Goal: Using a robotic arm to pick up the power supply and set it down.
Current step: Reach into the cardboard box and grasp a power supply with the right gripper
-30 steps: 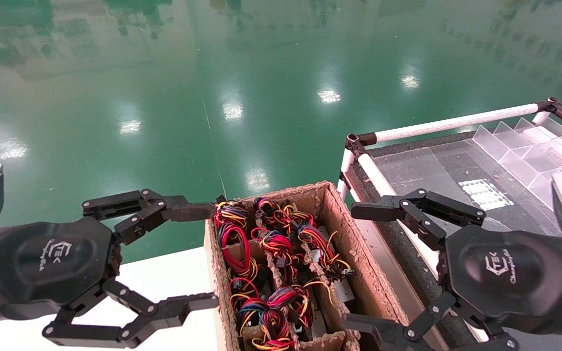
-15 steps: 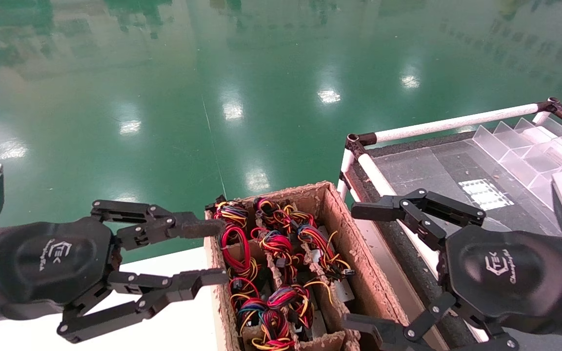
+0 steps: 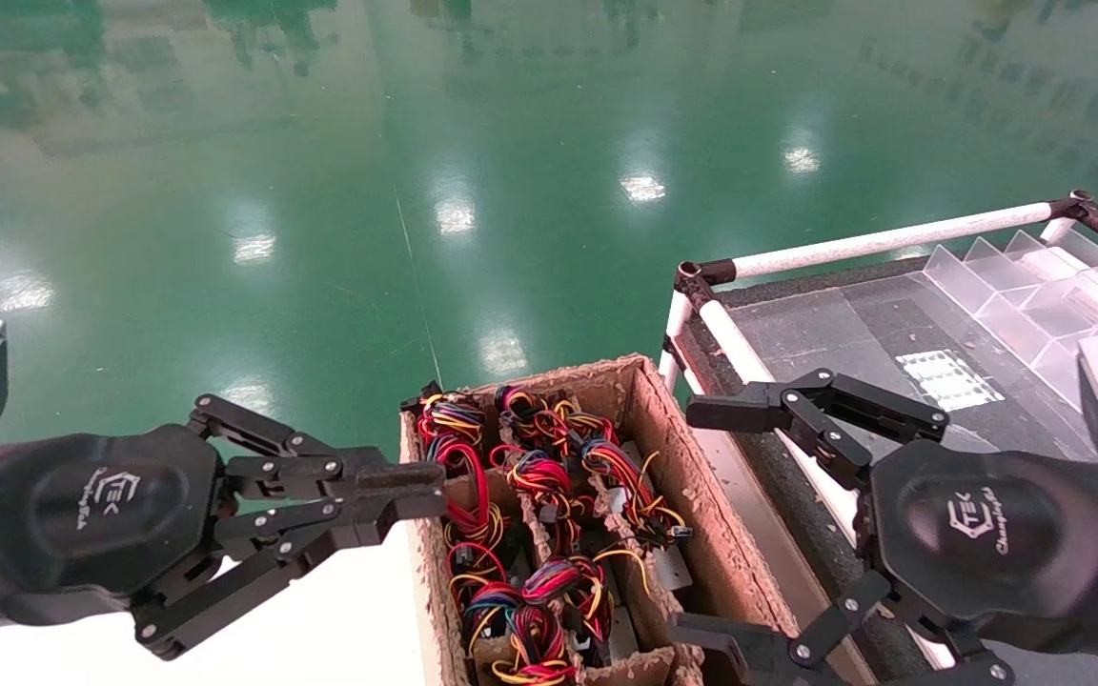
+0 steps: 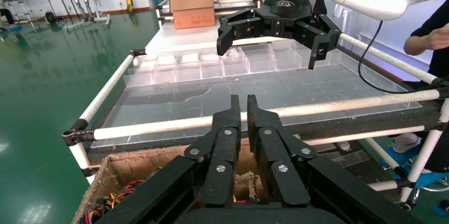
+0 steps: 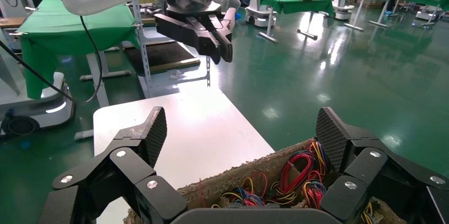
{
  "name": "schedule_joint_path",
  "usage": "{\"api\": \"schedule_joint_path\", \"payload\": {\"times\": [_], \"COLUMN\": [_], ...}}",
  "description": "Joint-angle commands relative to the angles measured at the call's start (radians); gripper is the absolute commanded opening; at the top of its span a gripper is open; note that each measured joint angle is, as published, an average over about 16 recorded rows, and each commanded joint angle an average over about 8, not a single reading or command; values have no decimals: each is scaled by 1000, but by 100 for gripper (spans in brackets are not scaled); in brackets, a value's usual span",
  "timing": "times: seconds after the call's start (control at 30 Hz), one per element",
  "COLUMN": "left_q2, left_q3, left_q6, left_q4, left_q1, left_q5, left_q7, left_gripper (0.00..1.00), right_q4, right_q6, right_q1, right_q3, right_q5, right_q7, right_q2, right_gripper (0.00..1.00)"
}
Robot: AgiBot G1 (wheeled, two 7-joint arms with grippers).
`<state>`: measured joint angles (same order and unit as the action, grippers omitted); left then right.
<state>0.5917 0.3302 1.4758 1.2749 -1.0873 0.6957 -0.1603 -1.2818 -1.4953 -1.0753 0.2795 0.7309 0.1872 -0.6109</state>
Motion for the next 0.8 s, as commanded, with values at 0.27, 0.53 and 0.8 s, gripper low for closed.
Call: {"api": "schedule_joint_path", "payload": {"times": [0.27,0.53,0.8], "left_q2": [0,0,0], "left_q3": [0,0,0], "left_q6": [0,0,0], "left_q4": [0,0,0], "left_q1": [0,0,0], "left_q5": [0,0,0], "left_q7": [0,0,0], "left_gripper": [83,100,100], "right_q4": [0,0,4], "right_q6": [0,0,4], "right_q1": [0,0,0], "right_q3": [0,0,0], "right_q5": [0,0,4], "right_q7": [0,0,-2], "right_q2": [0,0,1], "right_gripper": [100,100,100]}}
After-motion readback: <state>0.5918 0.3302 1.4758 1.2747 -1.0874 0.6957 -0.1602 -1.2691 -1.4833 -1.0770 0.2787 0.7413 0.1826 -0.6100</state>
